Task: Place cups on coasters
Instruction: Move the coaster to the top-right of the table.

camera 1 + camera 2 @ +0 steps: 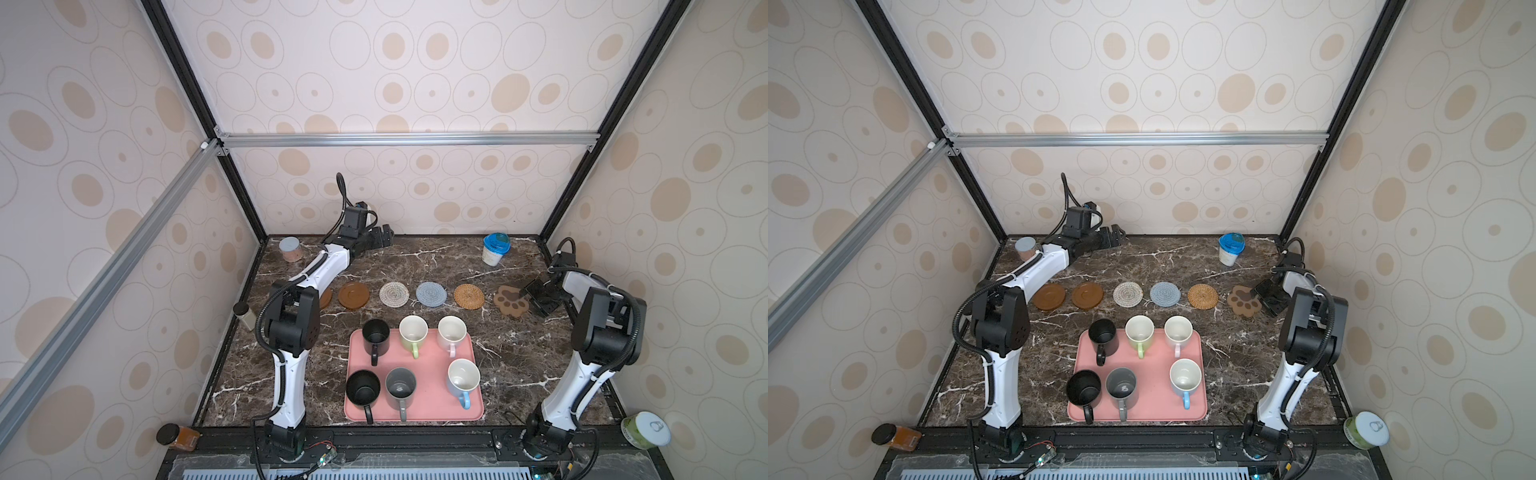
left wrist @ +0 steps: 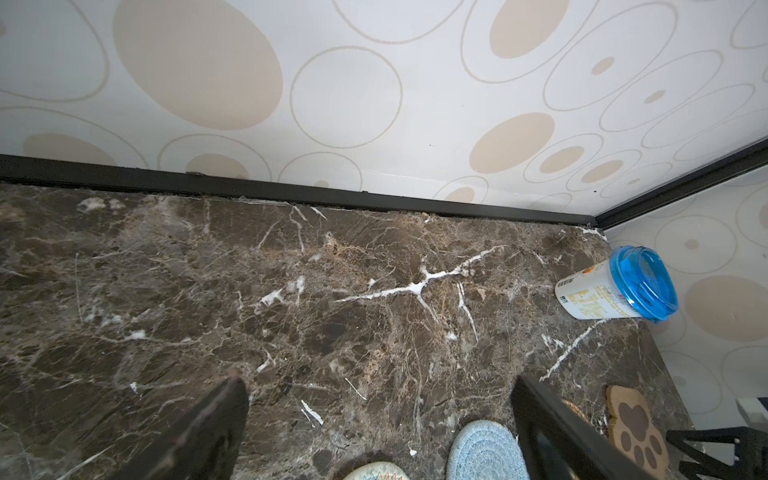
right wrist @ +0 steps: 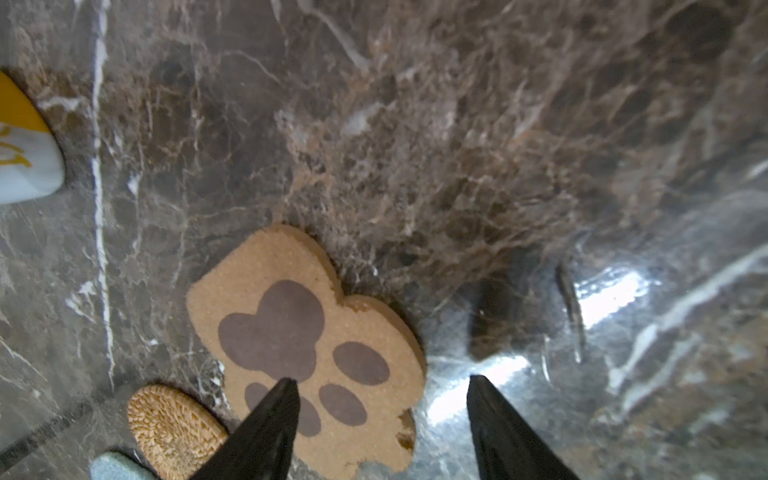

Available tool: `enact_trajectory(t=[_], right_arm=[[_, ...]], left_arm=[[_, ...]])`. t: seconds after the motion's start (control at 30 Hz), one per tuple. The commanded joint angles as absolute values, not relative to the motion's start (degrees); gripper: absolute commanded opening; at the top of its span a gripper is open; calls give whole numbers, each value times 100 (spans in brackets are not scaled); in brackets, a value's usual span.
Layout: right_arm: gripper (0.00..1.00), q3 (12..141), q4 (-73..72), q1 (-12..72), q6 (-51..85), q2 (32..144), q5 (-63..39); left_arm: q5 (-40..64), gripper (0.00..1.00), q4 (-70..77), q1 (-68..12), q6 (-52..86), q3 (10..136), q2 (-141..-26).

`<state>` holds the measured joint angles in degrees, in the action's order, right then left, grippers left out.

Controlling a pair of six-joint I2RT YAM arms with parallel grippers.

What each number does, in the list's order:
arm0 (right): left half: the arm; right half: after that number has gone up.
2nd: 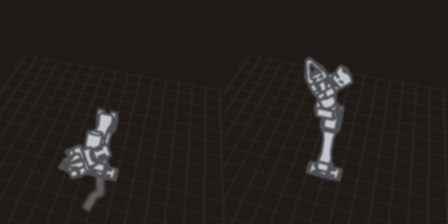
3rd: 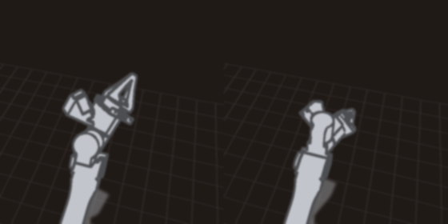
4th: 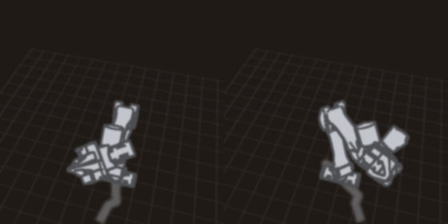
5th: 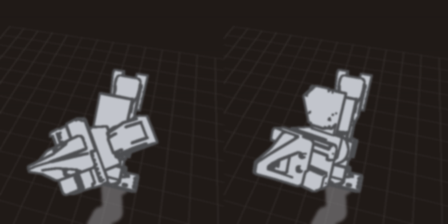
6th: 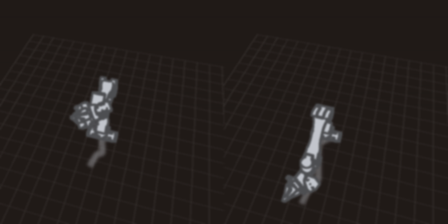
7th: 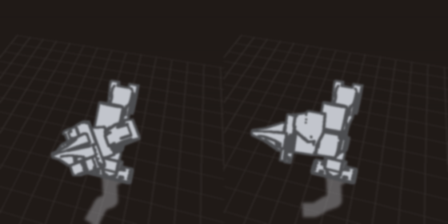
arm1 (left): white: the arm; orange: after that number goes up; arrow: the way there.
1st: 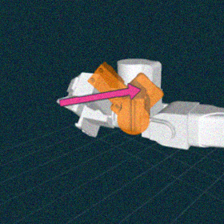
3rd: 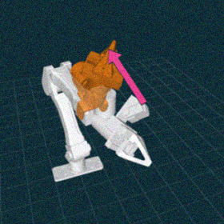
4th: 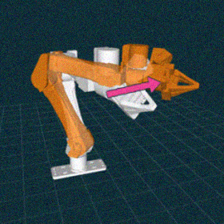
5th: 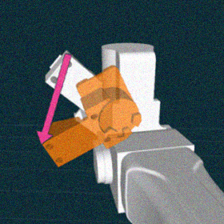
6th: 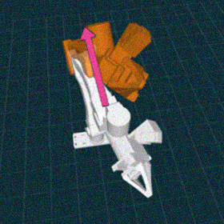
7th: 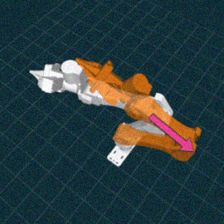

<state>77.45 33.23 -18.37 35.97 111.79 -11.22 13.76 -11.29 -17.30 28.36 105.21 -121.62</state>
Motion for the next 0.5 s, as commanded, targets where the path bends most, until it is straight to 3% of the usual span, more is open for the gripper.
enact_trajectory(t=[0.0, 0.47], right_arm=[[67, 7888, 3299, -1828, 3749, 11339, -1283], [63, 7970, 3213, -1811, 3833, 11575, -1453]], left_arm=[[1313, 100, -1004, -1679, 2974, 10484, -12051], [1298, 100, -999, -1679, 2982, 10450, -12023]])
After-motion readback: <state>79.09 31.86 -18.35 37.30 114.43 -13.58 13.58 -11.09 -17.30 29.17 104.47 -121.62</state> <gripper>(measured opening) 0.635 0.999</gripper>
